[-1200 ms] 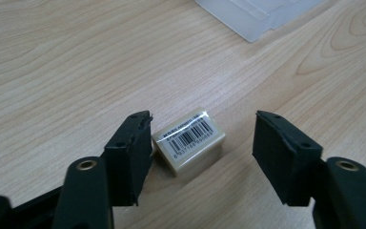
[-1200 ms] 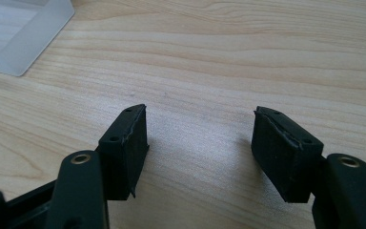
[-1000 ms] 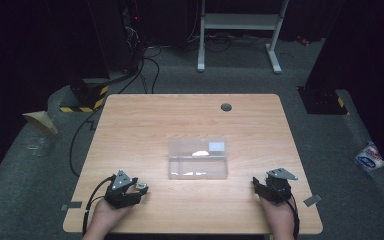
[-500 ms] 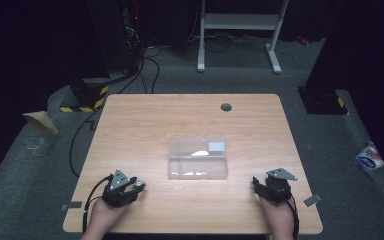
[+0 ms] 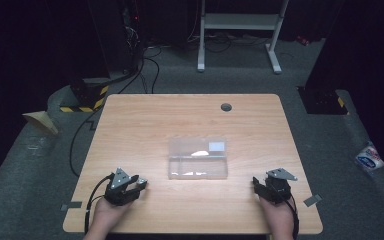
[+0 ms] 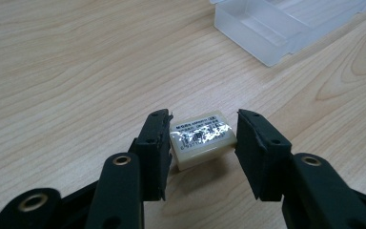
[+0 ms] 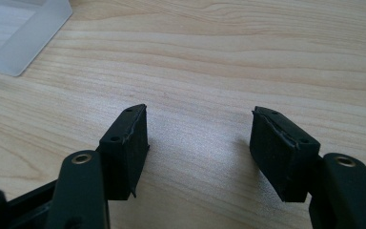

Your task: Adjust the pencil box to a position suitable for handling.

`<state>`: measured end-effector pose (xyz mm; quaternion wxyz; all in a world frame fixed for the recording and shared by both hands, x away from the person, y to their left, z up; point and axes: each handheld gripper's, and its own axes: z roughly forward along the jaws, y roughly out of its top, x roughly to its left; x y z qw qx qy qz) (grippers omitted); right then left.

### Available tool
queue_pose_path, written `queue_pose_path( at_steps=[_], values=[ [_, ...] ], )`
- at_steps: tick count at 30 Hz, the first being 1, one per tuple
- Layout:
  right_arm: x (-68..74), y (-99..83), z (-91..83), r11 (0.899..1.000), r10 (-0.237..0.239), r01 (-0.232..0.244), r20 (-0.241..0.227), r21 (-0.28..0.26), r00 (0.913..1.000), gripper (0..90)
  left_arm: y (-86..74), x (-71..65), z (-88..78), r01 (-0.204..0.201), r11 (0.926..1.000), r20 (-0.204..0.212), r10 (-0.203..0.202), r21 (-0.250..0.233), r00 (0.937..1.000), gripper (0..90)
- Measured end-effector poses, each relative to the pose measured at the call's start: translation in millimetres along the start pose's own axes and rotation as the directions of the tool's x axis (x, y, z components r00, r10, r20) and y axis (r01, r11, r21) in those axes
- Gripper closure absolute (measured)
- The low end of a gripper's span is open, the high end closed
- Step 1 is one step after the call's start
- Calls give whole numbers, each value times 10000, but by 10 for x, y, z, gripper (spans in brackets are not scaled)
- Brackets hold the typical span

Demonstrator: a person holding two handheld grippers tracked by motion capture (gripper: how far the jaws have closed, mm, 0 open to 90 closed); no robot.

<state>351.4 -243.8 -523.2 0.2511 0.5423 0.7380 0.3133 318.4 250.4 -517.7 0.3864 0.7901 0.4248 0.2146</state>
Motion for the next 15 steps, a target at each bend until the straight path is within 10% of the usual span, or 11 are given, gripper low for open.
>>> queue_pose_path(
  at_steps=[15],
  values=[
    [-11,0,2,10000,48,-48,-110,3,9999,382,113,-82,10,-138,9978,67,142,-648,9999,560]
  ],
)
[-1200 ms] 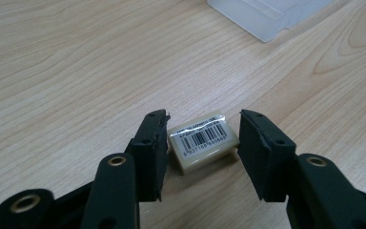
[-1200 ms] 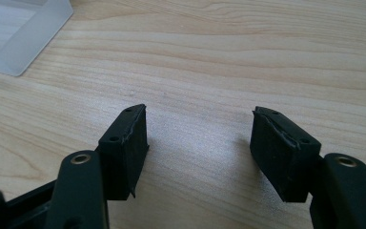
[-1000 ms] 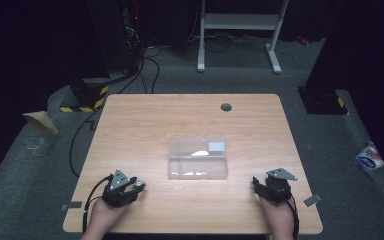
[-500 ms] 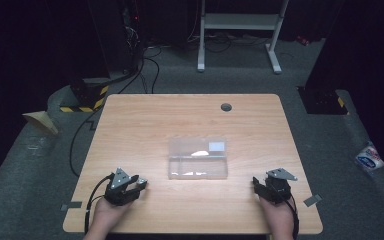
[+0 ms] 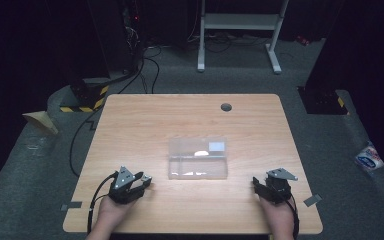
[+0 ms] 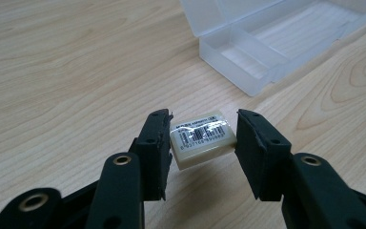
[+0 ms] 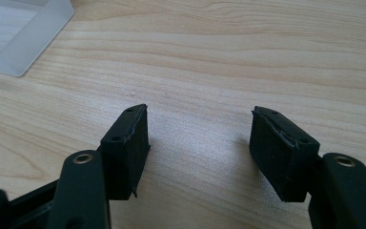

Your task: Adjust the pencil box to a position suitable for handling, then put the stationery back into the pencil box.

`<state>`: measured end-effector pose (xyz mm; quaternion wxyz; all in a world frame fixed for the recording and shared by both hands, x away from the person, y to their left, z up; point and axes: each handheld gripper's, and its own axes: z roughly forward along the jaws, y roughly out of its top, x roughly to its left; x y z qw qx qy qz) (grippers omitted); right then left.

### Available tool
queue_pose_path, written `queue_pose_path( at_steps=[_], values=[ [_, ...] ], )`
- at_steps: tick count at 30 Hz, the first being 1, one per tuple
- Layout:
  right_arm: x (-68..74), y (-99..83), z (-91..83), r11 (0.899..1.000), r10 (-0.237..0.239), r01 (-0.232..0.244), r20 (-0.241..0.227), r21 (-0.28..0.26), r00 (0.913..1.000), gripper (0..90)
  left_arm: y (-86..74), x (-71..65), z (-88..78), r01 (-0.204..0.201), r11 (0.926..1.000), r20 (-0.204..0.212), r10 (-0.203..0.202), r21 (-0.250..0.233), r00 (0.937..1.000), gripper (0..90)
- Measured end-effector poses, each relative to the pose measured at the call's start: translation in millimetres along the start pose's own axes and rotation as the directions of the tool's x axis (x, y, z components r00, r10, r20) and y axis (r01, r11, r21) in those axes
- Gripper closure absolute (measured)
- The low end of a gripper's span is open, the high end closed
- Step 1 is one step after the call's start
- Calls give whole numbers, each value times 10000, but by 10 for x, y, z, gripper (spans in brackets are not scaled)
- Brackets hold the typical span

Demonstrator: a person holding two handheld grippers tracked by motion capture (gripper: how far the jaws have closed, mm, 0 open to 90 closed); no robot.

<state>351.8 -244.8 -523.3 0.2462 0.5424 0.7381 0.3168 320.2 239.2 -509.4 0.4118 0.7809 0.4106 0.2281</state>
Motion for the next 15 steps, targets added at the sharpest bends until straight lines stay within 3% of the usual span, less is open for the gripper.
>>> queue_pose_path(
  at_steps=[4,8,15],
  values=[
    [1,0,1,10000,-8,8,11,-3,10000,383,26,-13,1,28,9999,79,-27,-170,10000,560],
    [8,-1,-2,10000,-44,44,56,4,10000,384,54,-62,1,-281,9994,18,282,-219,9996,561],
    [-2,1,1,10000,-2,2,-14,-1,10000,384,135,-119,2,-126,9987,87,130,-492,9999,561]
  ],
)
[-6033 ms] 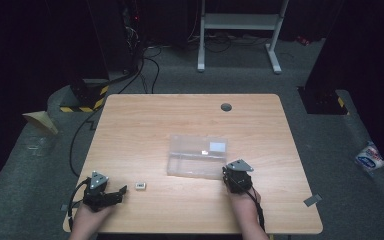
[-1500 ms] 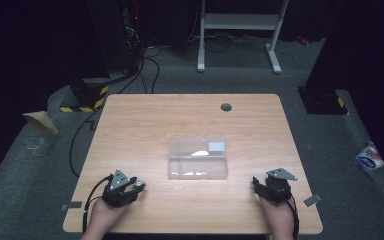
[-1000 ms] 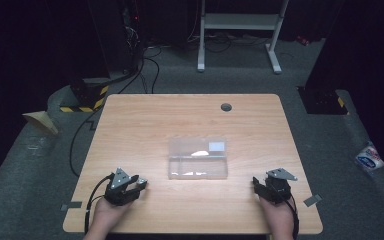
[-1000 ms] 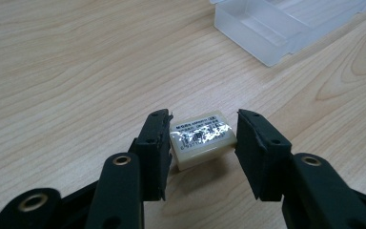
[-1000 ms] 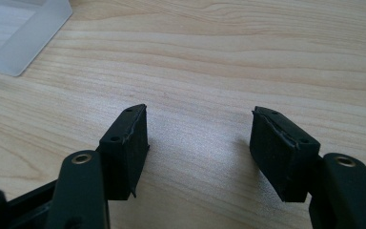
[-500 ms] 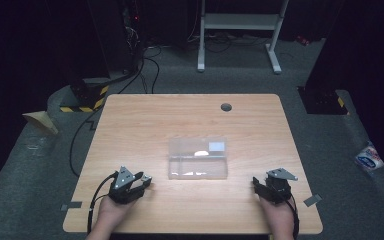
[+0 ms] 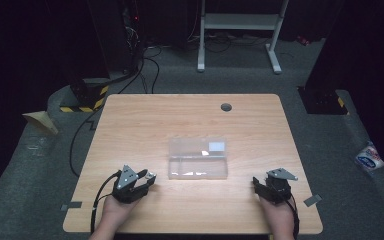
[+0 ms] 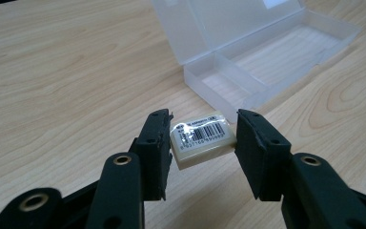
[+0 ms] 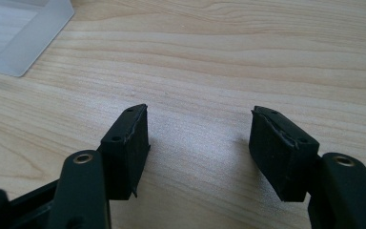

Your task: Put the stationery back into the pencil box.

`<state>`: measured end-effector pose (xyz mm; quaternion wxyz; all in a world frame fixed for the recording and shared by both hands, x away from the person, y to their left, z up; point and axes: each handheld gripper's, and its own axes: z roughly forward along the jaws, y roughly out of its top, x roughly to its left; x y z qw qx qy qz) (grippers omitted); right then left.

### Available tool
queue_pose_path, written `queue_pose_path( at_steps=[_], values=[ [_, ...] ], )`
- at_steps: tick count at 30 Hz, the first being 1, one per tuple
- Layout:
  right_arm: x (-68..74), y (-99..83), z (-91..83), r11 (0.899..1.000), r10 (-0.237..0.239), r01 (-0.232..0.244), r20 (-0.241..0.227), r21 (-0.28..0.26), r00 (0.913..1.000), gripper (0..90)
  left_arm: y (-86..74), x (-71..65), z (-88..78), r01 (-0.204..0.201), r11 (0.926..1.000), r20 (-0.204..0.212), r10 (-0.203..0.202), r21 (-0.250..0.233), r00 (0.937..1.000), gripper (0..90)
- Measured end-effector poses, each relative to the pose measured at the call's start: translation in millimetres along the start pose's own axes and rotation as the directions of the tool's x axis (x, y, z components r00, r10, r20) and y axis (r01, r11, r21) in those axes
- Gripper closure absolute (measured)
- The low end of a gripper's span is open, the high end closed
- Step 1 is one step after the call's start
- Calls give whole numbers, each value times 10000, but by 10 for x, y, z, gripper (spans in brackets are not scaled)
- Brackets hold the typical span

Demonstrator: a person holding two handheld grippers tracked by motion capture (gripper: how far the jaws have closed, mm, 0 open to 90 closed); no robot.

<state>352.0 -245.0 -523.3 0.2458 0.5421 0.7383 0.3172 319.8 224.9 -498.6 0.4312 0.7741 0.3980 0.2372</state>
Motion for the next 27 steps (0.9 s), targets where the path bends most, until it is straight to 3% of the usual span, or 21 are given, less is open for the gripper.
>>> queue_pose_path(
  at_steps=[3,9,14,19,27],
  values=[
    [-6,0,2,10000,-27,27,-37,-8,10000,381,37,-29,18,272,9996,109,-270,-126,9996,561],
    [1,-1,0,10000,-43,43,21,12,10000,384,122,-87,83,48,9999,-75,-47,144,10000,562],
    [-2,-1,-1,10000,-12,12,-48,9,10000,379,226,-98,78,309,9995,-189,-310,-52,9993,562],
    [-17,4,6,9999,-123,123,-107,-1,9999,375,327,-120,64,225,9997,-370,-225,-18,9991,562],
    [-15,4,5,9999,-102,102,-114,7,9999,373,419,-122,129,148,9997,-133,-146,187,9998,562]
  ],
)
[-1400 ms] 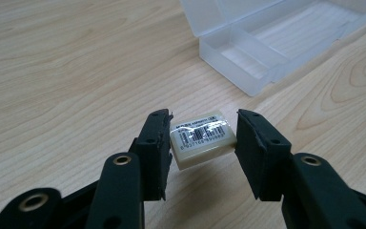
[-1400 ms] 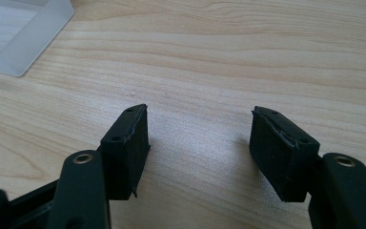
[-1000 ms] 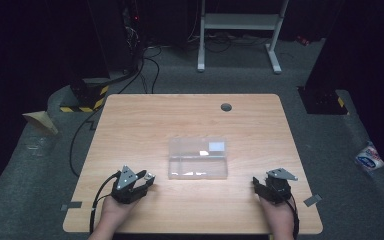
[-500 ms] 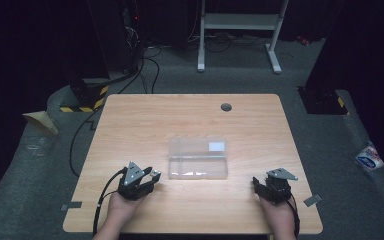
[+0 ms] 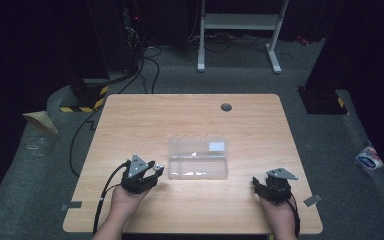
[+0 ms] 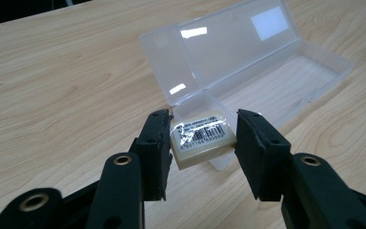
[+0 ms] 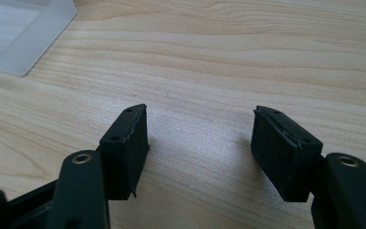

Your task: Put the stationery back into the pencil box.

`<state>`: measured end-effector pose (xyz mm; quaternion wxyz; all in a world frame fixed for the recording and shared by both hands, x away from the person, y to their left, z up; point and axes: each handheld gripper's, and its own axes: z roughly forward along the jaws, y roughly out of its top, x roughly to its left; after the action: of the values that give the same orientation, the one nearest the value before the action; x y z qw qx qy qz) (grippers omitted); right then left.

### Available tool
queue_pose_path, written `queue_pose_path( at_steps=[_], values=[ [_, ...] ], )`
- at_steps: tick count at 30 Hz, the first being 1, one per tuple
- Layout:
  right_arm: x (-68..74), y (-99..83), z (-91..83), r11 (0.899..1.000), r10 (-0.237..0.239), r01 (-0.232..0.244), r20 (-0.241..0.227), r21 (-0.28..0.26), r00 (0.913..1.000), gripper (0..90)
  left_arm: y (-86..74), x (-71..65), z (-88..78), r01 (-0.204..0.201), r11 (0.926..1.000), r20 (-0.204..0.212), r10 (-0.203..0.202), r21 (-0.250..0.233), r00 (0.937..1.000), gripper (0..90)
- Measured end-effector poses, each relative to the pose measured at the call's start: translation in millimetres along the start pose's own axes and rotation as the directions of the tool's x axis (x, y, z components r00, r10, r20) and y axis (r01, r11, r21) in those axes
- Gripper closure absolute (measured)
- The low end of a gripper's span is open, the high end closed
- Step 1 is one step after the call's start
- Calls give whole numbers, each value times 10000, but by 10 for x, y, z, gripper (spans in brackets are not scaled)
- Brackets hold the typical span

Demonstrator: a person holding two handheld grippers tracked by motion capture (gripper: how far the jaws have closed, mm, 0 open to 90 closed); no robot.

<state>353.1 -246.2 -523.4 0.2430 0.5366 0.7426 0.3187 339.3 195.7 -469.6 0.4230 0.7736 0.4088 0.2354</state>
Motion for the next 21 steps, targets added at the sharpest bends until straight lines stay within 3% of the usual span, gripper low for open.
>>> queue_pose_path(
  at_steps=[9,21],
  values=[
    [5,-2,-2,10000,16,-16,22,19,10000,374,84,-60,154,-243,9997,331,242,1,9992,562],
    [5,-3,-2,10000,-28,28,34,0,10000,380,84,-54,302,-291,9991,345,280,310,9990,564]
  ],
)
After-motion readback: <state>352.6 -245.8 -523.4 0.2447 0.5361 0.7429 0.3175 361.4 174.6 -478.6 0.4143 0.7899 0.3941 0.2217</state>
